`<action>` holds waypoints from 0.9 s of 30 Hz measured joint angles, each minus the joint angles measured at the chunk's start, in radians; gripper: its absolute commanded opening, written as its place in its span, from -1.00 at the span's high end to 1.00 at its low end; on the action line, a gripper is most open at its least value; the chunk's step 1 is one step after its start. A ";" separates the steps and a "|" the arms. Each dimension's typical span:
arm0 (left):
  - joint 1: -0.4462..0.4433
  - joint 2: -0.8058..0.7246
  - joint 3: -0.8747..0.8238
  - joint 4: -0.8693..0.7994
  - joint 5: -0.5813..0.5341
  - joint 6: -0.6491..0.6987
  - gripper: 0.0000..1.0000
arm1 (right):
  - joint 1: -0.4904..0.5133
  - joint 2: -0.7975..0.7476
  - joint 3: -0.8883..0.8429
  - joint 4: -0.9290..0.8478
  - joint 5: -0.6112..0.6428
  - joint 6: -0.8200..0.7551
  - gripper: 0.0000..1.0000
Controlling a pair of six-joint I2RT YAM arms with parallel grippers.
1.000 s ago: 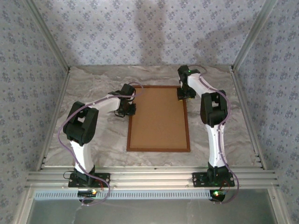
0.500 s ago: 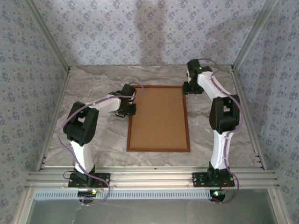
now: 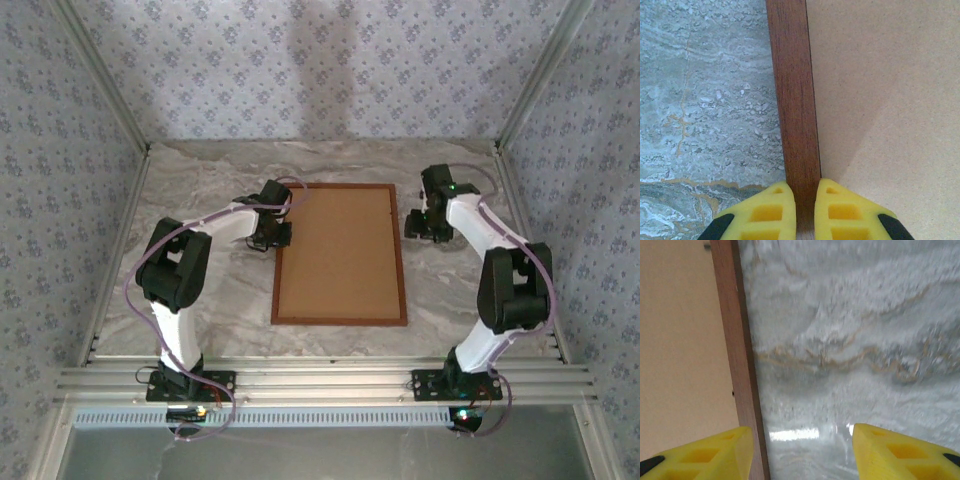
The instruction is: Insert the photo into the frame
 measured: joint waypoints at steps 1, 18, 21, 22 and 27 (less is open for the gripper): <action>0.000 0.000 0.000 0.000 0.000 0.000 1.00 | 0.000 -0.024 -0.035 0.012 -0.009 0.006 -0.13; -0.005 0.000 0.001 0.000 -0.014 -0.007 1.00 | 0.052 0.126 -0.045 0.130 -0.064 0.033 -0.13; -0.005 0.000 0.001 0.000 -0.014 -0.007 1.00 | 0.052 0.154 -0.004 0.136 -0.059 0.033 -0.13; -0.005 0.000 0.002 -0.001 -0.014 -0.007 1.00 | 0.052 0.158 0.008 0.137 -0.055 0.033 -0.13; -0.005 0.000 0.002 -0.002 -0.014 -0.007 1.00 | 0.053 0.181 0.045 0.137 -0.030 0.033 -0.13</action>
